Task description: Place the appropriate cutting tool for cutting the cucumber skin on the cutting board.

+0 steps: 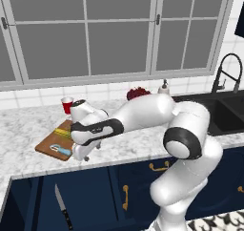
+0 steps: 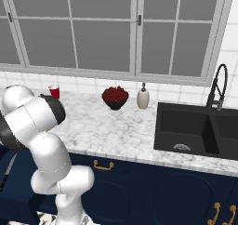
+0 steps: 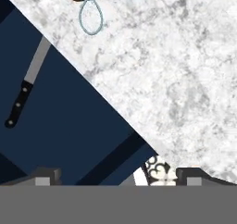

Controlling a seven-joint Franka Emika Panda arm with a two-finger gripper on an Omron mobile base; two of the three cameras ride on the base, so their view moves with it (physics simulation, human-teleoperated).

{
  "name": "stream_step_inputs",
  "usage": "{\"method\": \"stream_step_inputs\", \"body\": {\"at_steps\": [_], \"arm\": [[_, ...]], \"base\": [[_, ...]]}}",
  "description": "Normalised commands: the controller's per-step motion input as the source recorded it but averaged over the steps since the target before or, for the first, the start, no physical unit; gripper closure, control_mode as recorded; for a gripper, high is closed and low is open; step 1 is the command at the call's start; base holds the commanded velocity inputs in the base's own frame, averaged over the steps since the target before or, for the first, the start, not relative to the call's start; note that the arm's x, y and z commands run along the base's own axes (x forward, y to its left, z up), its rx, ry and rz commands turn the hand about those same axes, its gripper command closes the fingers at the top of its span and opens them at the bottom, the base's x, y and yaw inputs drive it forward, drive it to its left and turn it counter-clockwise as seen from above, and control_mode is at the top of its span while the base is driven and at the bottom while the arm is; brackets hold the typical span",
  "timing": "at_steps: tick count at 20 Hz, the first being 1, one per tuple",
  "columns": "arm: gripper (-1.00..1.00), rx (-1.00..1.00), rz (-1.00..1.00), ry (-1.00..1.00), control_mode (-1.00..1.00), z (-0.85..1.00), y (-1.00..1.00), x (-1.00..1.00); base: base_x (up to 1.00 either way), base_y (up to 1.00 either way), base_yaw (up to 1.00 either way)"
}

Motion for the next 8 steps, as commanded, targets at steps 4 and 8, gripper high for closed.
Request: {"method": "stream_step_inputs", "body": {"at_steps": [4, 8], "arm": [[-1.00, 0.05, -0.02, -0.04, -1.00, 0.14, -0.97, -0.21], [-1.00, 0.06, -0.03, -0.01, -1.00, 0.12, -0.98, -0.21]], "base": [[0.00, 0.00, 0.00], [0.00, 0.00, 0.00]]}}
